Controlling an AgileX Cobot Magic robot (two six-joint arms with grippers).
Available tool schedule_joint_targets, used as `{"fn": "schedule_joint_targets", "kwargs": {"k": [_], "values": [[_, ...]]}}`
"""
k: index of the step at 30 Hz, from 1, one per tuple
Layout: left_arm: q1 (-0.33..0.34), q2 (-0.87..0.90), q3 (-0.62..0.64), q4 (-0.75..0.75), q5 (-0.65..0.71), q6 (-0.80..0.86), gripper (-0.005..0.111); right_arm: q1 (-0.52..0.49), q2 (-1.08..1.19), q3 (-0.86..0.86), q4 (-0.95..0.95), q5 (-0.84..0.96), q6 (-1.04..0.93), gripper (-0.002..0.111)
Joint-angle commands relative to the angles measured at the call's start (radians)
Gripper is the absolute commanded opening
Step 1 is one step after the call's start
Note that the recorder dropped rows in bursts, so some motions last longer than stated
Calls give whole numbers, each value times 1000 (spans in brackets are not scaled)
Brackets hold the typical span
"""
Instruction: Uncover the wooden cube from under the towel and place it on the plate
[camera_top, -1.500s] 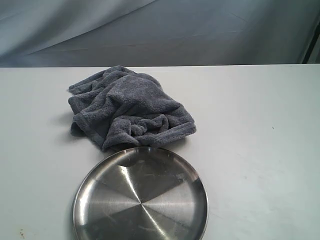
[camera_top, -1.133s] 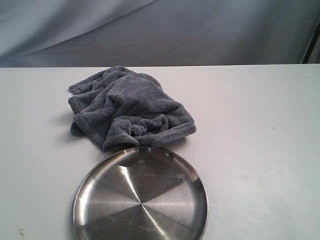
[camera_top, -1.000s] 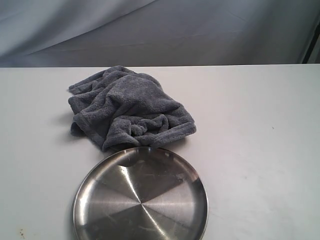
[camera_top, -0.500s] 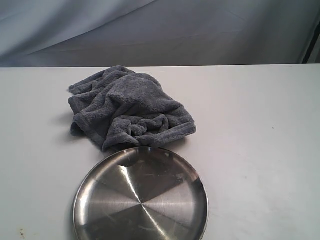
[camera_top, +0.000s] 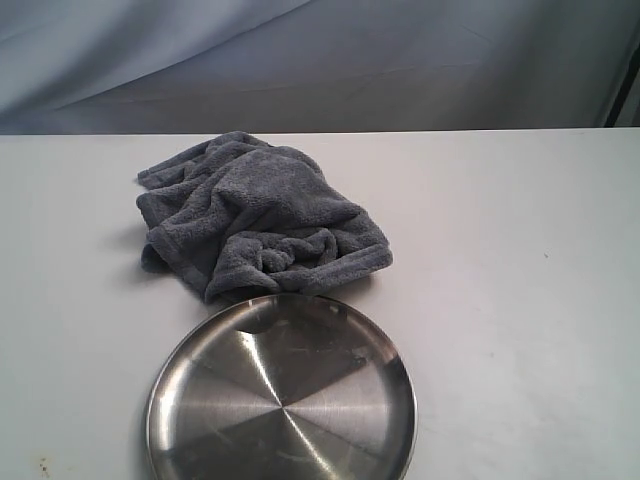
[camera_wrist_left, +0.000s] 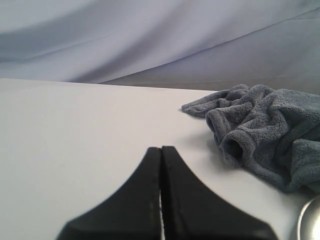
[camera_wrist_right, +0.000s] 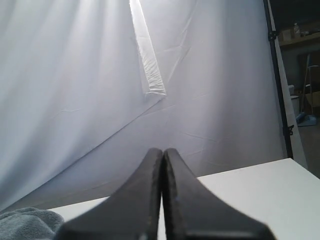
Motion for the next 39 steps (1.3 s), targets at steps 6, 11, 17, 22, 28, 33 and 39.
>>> {"fn": "schedule_joint_targets", "kwargs": {"k": [6, 11, 17, 22, 28, 33, 39], "values": [[1, -3, 4, -8, -2, -1, 0, -3, -4, 3, -6, -193, -54, 0], [1, -3, 4, -8, -2, -1, 0, -3, -4, 3, -6, -348, 7, 0], [1, -3, 4, -8, -2, -1, 0, -3, -4, -147, -6, 54, 29, 0], [1, -3, 4, -8, -2, -1, 0, -1, 101, -254, -6, 208, 29, 0], [1, -3, 4, -8, -2, -1, 0, -1, 308, -405, -1, 418, -77, 0], [1, -3, 4, -8, -2, -1, 0, -1, 491, -525, 137, 553, -286, 0], [1, -3, 4, -8, -2, -1, 0, -1, 685, -645, 377, 703, -613, 0]]}}
